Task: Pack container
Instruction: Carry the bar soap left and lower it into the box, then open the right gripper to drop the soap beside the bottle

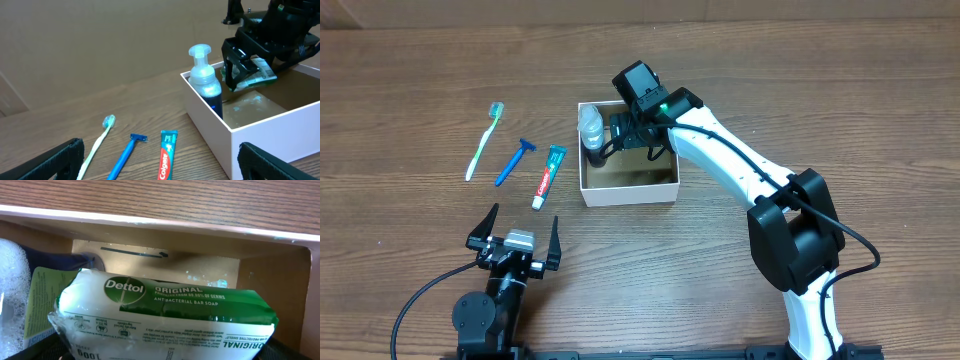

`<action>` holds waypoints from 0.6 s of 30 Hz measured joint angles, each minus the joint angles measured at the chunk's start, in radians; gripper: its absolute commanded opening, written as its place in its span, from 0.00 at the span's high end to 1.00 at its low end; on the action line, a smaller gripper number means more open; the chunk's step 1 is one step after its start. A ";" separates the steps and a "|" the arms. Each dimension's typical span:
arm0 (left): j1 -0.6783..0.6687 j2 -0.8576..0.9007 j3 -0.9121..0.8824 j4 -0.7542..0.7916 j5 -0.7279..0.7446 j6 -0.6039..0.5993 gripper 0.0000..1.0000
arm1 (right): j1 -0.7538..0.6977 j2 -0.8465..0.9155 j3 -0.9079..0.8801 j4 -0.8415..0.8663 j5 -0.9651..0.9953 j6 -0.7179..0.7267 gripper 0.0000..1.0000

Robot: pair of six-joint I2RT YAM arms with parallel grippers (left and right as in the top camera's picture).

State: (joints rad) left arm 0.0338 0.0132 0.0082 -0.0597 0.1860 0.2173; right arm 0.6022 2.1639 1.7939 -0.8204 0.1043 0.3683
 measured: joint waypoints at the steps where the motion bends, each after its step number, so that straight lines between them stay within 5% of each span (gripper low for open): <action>1: 0.000 0.000 0.000 0.000 0.000 0.000 0.00 | 0.000 0.000 0.000 0.000 0.000 0.000 0.09; 18: 0.000 0.000 0.000 0.000 0.000 0.000 0.00 | 0.007 0.001 0.001 -0.011 0.002 -0.003 0.15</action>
State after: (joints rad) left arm 0.0338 0.0132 0.0082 -0.0597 0.1860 0.2169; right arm 0.6094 2.1651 1.7950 -0.8314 0.1062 0.3653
